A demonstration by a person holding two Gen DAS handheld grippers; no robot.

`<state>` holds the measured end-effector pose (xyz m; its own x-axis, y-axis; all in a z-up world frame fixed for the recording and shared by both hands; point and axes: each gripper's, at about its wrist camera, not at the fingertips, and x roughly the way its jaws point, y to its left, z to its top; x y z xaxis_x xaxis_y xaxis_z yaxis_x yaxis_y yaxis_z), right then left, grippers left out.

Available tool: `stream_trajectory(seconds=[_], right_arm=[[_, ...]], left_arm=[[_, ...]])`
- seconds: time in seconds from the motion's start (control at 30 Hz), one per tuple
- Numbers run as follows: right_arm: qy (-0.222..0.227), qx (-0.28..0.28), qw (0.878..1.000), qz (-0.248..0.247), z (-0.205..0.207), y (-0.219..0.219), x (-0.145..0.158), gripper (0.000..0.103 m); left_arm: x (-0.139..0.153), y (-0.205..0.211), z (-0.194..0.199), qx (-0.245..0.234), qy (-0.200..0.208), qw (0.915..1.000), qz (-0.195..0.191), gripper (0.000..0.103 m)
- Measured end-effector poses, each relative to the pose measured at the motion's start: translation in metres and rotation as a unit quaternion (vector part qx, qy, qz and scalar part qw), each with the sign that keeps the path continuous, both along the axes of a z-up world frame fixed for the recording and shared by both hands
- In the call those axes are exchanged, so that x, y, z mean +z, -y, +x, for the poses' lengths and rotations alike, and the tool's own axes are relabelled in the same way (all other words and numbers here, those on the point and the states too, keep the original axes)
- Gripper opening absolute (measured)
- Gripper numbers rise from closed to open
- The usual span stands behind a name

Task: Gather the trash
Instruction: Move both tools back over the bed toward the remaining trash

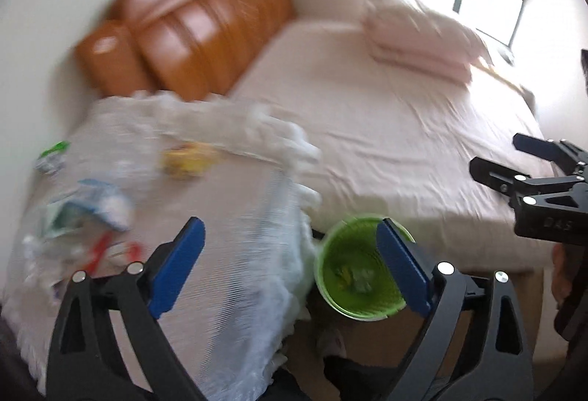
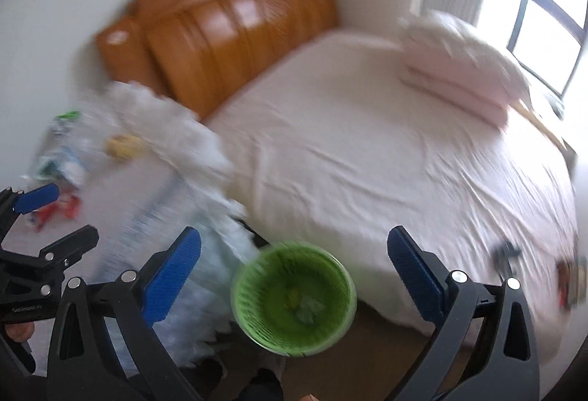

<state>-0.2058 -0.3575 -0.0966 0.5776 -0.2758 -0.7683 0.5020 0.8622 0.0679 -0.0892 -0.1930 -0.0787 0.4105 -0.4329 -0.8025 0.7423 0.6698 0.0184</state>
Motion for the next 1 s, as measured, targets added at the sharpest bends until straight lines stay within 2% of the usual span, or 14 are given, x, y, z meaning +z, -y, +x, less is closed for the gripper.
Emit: stream_trajectory(seconds=[0.07,0.23,0.37,0.57,0.77,1.0], right_arm=[[0.018,0.029,0.999,-0.007,0.020,-0.017,0.014,0.101],[0.052,0.101,0.993,-0.011,0.071,-0.064,0.036,0.101],[0.056,0.157,0.986,0.006,0.104,-0.102,0.036,0.101],[0.048,0.226,0.973,-0.004,0.138,-0.153,0.033,0.101],[0.043,0.253,0.967,0.003,0.149,-0.175,0.029,0.101],[0.036,0.287,0.957,0.004,0.174,-0.195,0.018,0.101]], left_arm=[[0.015,-0.031,0.009,0.037,0.005,0.9992,-0.016,0.096],[0.033,-0.096,0.032,0.116,0.019,0.9928,-0.024,0.096],[0.031,-0.144,0.042,0.166,0.024,0.9856,-0.025,0.096],[0.021,-0.204,0.054,0.238,0.015,0.9709,-0.026,0.096],[0.016,-0.239,0.067,0.285,0.001,0.9580,-0.030,0.096],[0.015,-0.245,0.079,0.294,0.000,0.9555,-0.027,0.096]])
